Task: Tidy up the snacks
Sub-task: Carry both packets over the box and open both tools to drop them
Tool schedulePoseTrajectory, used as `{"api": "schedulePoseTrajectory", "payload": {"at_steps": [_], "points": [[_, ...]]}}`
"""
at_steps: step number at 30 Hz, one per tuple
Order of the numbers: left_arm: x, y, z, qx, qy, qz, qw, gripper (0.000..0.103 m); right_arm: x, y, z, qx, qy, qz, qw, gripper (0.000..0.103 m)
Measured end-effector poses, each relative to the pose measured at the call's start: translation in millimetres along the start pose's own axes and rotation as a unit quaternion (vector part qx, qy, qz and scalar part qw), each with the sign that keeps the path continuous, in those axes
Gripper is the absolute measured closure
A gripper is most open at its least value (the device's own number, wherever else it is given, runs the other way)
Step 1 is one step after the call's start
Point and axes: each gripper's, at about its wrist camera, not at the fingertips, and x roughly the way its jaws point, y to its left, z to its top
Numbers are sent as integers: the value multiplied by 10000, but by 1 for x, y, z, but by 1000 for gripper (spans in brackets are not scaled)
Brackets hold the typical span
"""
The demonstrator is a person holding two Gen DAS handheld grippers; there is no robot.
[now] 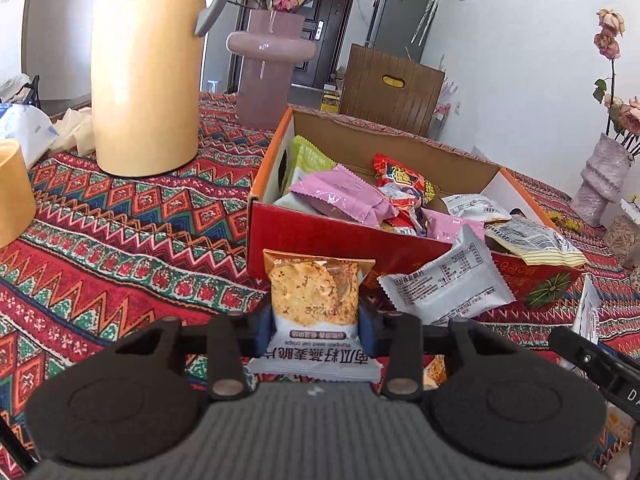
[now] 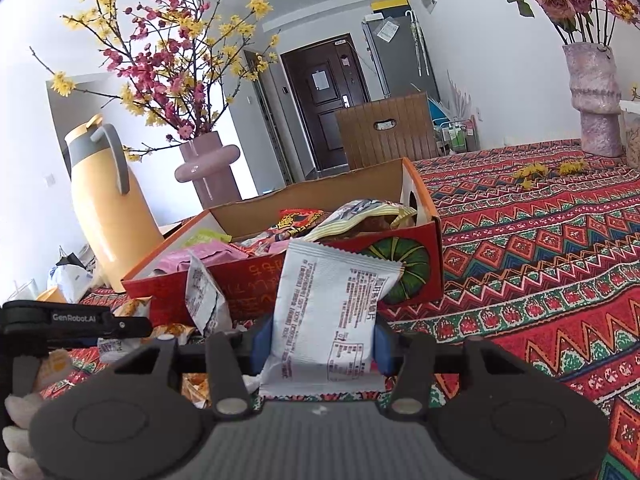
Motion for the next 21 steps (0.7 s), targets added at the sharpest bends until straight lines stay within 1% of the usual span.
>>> {"api": "schedulePoseTrajectory", "payload": {"at_steps": [5, 12, 16, 21], "points": [[-15, 0, 3, 61, -223, -9, 9997, 61, -8, 2, -2, -57, -142, 68, 9999, 54], [-28, -4, 14, 123, -517, -59, 9986, 61, -20, 10, 1, -125, -226, 167, 9995, 54], [-32, -8, 22, 165, -638, -79, 9978, 61, -26, 19, 11, -248, -377, 234, 9987, 54], [-37, -15, 37, 230, -828, -91, 9963, 61, -30, 29, 34, -411, -668, 222, 9967, 54]]}}
